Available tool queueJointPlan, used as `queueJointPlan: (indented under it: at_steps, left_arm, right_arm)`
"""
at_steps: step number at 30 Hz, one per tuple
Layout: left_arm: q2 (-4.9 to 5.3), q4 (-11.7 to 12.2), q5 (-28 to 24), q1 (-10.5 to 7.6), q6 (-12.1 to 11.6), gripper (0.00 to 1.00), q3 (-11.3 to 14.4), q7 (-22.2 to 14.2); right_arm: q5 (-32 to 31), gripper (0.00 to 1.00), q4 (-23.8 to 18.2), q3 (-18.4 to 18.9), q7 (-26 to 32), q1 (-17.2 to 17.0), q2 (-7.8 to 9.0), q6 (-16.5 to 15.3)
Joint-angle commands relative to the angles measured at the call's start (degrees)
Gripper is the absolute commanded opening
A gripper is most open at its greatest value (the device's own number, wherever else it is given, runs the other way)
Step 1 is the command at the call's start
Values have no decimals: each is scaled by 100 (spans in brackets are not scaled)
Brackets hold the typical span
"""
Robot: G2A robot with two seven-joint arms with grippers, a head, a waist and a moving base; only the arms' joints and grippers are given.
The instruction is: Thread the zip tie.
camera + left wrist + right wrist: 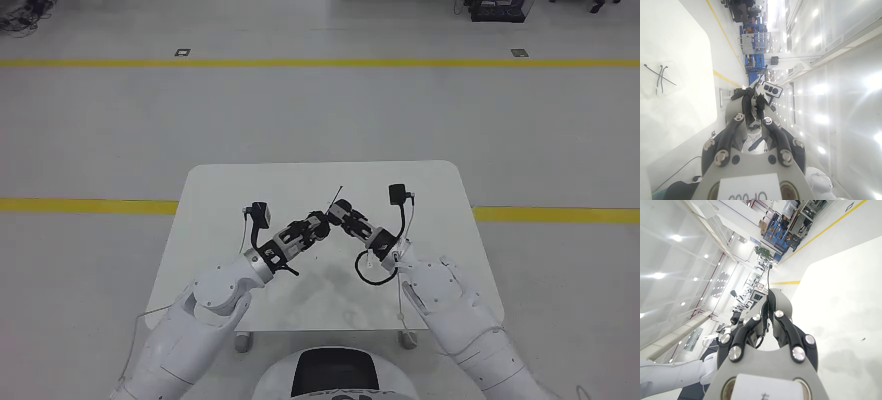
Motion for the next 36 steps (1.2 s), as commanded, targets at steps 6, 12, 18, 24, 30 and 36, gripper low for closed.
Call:
queueJointPlan:
  at_steps: [6,12,18,24,30,36]
  left_arm:
    - [5,10,-12,-9,0,9,10,-13]
    - [9,20,-20,-16,0,1,11,-23]
    - [16,38,-29,-17,-14,0,2,-30]
    - [35,62,-73,-11,-35,0,-79,-89]
    - [98,38,-96,31,7,0,-318,-391]
    - [221,124,46,-12,480,0,-616,-1263]
  right_arm:
    - [50,0,16,-33,105,22,2,0]
    - [59,0,41,-64,170,57,2,0]
    - [72,27,39,-56,182,52,9,0]
    - [131,100,14,3,269,29,29,0]
    - [173,100,-122,201,431,-85,88,0]
    - [420,100,-159,506,1286,-177,201,0]
